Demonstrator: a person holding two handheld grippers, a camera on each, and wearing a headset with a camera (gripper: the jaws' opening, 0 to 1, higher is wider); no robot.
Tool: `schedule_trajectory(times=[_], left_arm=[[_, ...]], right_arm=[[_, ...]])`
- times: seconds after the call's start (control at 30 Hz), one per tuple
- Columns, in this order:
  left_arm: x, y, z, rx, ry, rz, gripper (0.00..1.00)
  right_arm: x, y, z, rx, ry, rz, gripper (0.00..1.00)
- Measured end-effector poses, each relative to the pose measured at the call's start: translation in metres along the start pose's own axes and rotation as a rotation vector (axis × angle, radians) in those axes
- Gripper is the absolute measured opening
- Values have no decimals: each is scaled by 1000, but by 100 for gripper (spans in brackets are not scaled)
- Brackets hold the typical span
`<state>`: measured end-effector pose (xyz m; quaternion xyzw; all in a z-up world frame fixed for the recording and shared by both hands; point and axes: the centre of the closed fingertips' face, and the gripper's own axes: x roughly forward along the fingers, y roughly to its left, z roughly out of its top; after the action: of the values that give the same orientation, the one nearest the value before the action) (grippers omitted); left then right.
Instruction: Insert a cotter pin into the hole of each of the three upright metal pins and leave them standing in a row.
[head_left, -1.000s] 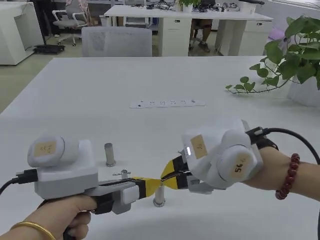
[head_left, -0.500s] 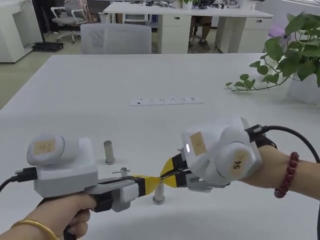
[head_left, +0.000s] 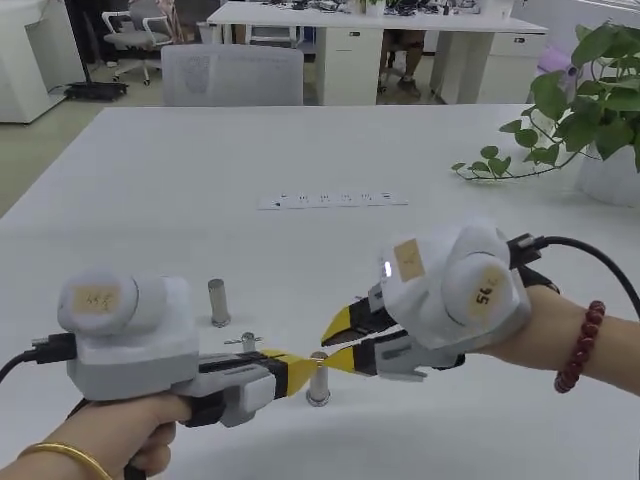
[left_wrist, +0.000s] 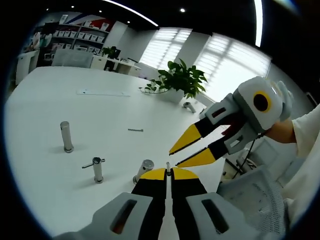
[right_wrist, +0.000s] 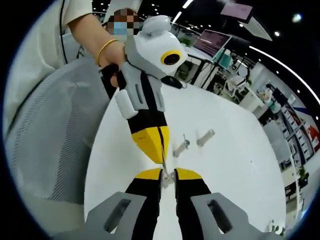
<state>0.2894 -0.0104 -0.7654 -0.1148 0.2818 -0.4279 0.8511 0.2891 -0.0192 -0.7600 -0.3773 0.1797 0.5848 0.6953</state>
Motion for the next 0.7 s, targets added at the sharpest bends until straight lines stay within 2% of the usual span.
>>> schedule_trajectory(times=[0.1,0.17,0.23,0.43,0.57,0.7], left_arm=[[-1,-1,-1,32,2,0,0],[-2,-3,-3,92,12,-6,0],[-2,-6,-2,114,6,-18,0],[-3,-13,-3,207,15,-43,0],[-3,-18,-5,268,30,-63,0],[-2,-25,-10,322,50,-88,0]], right_arm=[[-3,0,-2,86,-18,25,13],[-8,2,-7,212,-43,88,16],[-10,2,-8,255,-55,107,16],[-16,5,-12,320,-74,170,17],[-18,8,-12,333,-82,202,17],[-19,15,-11,332,-95,260,17]])
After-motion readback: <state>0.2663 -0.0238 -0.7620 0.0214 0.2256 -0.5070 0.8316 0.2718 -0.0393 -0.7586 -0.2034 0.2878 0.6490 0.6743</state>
